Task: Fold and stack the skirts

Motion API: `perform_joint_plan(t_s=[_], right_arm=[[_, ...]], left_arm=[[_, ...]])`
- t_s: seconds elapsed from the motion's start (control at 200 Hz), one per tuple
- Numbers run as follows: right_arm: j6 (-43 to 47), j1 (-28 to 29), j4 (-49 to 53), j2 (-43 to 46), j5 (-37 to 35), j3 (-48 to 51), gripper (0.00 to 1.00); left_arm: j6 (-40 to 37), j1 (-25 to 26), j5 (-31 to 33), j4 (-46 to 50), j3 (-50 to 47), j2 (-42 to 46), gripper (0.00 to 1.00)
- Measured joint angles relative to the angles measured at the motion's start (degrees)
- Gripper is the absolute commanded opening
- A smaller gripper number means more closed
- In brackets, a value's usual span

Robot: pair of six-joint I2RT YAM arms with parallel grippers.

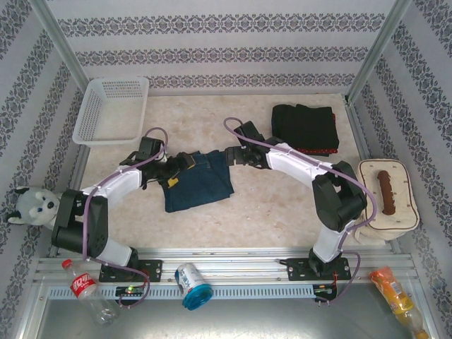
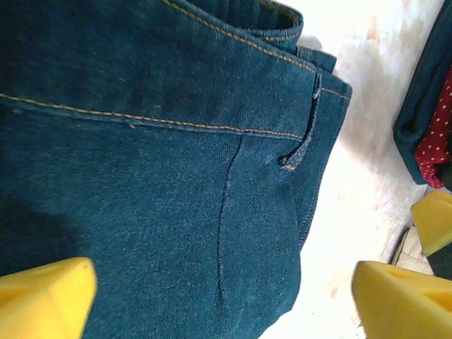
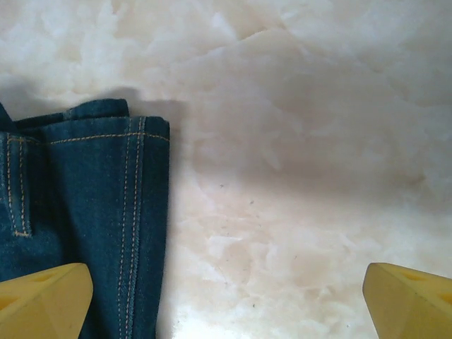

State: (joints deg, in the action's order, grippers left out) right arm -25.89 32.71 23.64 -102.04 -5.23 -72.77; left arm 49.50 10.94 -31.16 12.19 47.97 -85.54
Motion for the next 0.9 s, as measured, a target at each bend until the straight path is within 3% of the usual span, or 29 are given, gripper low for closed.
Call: perform_joint_plan(t_s=[0.17,0.33,0.684,0.899], right_arm=[[-1.09,-1.38,-3.06,0.37,4.31,4.13,0.98],[-4.24,-1.75,-8.76,0.35,12.81,8.17,0.98],[-13.66,-0.9,-17.81,-6.27,28.24,9.01,0.97],[-16.24,-0.2,-20.15,-7.93,32.92,8.66,0.88]], left_arm=[[0.35,0.35,3.82,-0.59,-0.09,-1.07,1.0],[0.33,0.31,7.45,-1.09,-1.64,-3.54,1.0],[0.5,0.31,7.45,-3.78,-2.05,-4.63,1.0],[0.5,0.2,7.43,-3.89,-2.1,-4.72,1.0]])
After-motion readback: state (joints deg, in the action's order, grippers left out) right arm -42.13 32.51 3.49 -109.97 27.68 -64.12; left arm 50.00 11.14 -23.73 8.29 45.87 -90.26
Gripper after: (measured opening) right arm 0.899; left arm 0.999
